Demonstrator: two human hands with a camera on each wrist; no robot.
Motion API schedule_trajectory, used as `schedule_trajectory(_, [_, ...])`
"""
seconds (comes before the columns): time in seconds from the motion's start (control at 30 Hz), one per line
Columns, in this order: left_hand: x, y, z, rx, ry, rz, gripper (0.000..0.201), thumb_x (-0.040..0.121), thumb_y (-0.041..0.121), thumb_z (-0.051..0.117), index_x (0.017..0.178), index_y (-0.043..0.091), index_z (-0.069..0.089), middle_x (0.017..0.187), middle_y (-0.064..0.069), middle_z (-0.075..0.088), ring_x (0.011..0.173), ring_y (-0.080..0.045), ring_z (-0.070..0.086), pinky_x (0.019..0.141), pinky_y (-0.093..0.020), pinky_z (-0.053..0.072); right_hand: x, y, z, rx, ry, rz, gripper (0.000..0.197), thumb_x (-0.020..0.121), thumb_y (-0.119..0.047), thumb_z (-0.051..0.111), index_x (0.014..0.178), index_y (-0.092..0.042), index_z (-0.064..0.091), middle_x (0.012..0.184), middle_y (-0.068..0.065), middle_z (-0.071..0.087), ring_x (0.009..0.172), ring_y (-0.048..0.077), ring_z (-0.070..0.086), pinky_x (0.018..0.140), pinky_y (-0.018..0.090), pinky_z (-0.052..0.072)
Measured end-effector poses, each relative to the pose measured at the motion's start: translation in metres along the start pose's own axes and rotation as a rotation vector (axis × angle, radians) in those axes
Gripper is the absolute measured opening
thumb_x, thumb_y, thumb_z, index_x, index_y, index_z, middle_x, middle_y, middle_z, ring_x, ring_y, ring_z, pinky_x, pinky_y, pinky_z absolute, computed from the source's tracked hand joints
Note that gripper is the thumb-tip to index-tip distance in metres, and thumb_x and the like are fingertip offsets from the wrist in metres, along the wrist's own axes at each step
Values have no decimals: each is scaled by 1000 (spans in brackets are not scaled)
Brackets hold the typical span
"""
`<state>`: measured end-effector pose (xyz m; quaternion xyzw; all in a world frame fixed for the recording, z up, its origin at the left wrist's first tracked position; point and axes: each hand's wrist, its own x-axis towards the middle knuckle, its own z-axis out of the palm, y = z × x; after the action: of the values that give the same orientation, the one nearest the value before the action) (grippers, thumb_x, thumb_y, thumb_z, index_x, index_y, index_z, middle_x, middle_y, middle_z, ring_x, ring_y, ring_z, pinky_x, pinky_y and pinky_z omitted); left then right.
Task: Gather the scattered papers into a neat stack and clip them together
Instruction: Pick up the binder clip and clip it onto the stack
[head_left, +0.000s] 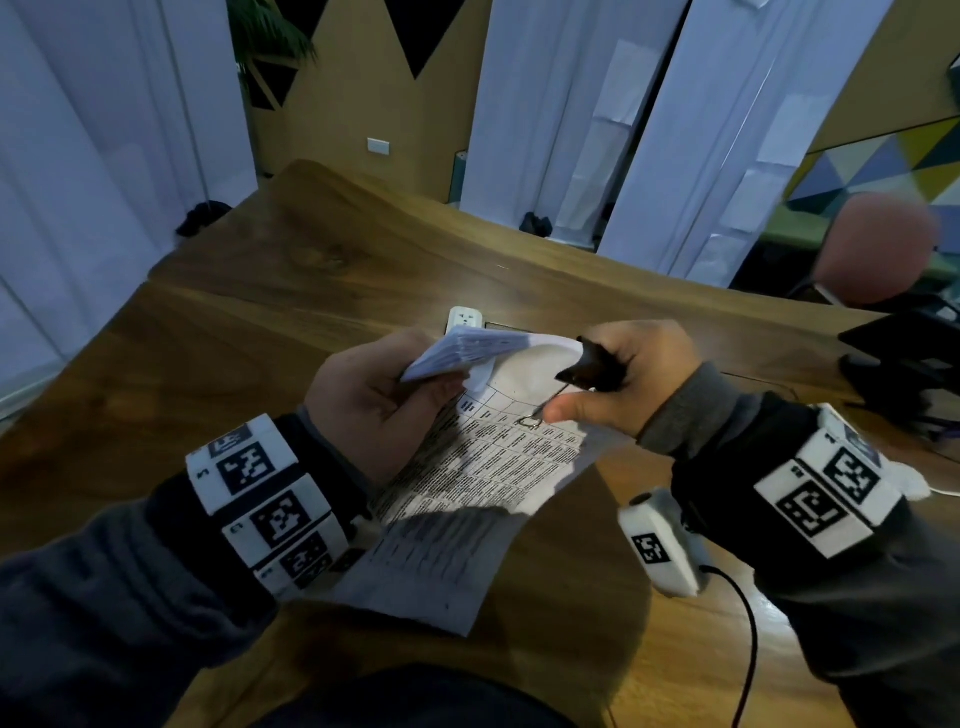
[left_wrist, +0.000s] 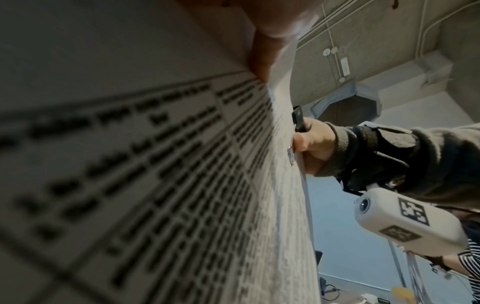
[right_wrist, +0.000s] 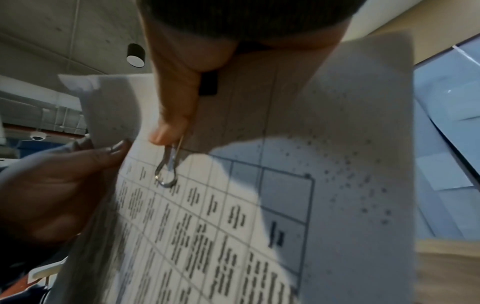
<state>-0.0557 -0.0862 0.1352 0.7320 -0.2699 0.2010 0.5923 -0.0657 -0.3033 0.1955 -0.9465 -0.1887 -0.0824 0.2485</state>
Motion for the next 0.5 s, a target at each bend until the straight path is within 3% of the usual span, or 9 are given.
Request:
schedule_trajectory(0.03, [0, 0, 0, 8, 2, -15, 8, 80, 23, 61, 86, 19, 64, 77, 7, 64, 63, -7, 60, 58, -29, 49, -1, 2, 1, 10, 9, 3, 43, 49, -40, 85, 79, -16, 67, 68, 4, 66, 62, 23, 60, 64, 29, 50])
schedule_trajectory(0.13, [1, -1, 0, 1, 58, -81, 8, 75, 25, 62, 83, 22, 63, 80, 4, 65, 60, -14, 59, 54, -30, 49, -7, 21, -5, 363, 90, 140, 80, 29, -59, 83, 100, -49, 49, 84, -8, 67, 77, 14, 68, 70, 31, 57])
schedule_trajectory(0.2, [4, 0, 1, -58, 89, -142, 7, 74, 19, 67, 76, 24, 64, 71, 14, 68, 59, -9, 62, 54, -25, 51, -21, 52, -2, 660, 178, 248, 97, 19, -46, 88, 107, -40, 48, 84, -7, 67, 72, 6, 69, 59, 26, 58])
schedule_trajectory(0.27, [9, -1, 4, -128, 122, -253, 27, 76, 4, 68, 76, 30, 61, 60, 28, 66, 56, 6, 62, 52, -10, 47, -40, 78, 16, 881, 88, 225, 76, 38, -29, 88, 108, -19, 59, 89, -3, 74, 78, 6, 70, 65, 22, 57])
schedule_trajectory(0.3, [13, -2, 7, -179, 131, -326, 29, 78, 0, 66, 77, 28, 59, 57, 29, 65, 56, 10, 61, 52, -6, 46, -51, 86, 30, 962, -8, 224, 63, 48, -28, 88, 106, -18, 65, 94, -5, 75, 86, 8, 69, 72, 22, 56])
schedule_trajectory(0.37, [20, -6, 15, -249, 119, -451, 26, 80, 1, 63, 80, 27, 57, 56, 21, 68, 55, 8, 63, 49, -8, 47, -74, 90, 61, 1006, -197, 247, 44, 61, -37, 82, 102, -32, 69, 99, -16, 73, 94, 2, 66, 80, 18, 53])
schedule_trajectory(0.4, [23, -10, 20, -280, 115, -515, 23, 81, 3, 62, 81, 26, 57, 60, 14, 69, 54, 5, 64, 48, -10, 49, -87, 93, 77, 996, -221, 303, 40, 60, -43, 80, 98, -39, 70, 97, -21, 72, 93, -2, 65, 80, 15, 51])
schedule_trajectory(0.47, [30, -22, 32, -309, 103, -649, 17, 83, 7, 61, 85, 23, 56, 73, 9, 65, 58, -3, 64, 47, -12, 49, -109, 95, 101, 1027, -63, 430, 45, 49, -46, 85, 92, -40, 71, 90, -21, 73, 87, -4, 66, 75, 12, 51])
schedule_trajectory(0.5, [32, -30, 40, -282, 96, -717, 13, 84, 9, 60, 90, 21, 56, 77, 7, 62, 62, -7, 62, 46, -11, 49, -119, 101, 113, 1094, 71, 521, 43, 48, -38, 88, 87, -30, 73, 83, -15, 75, 79, -2, 68, 69, 13, 52])
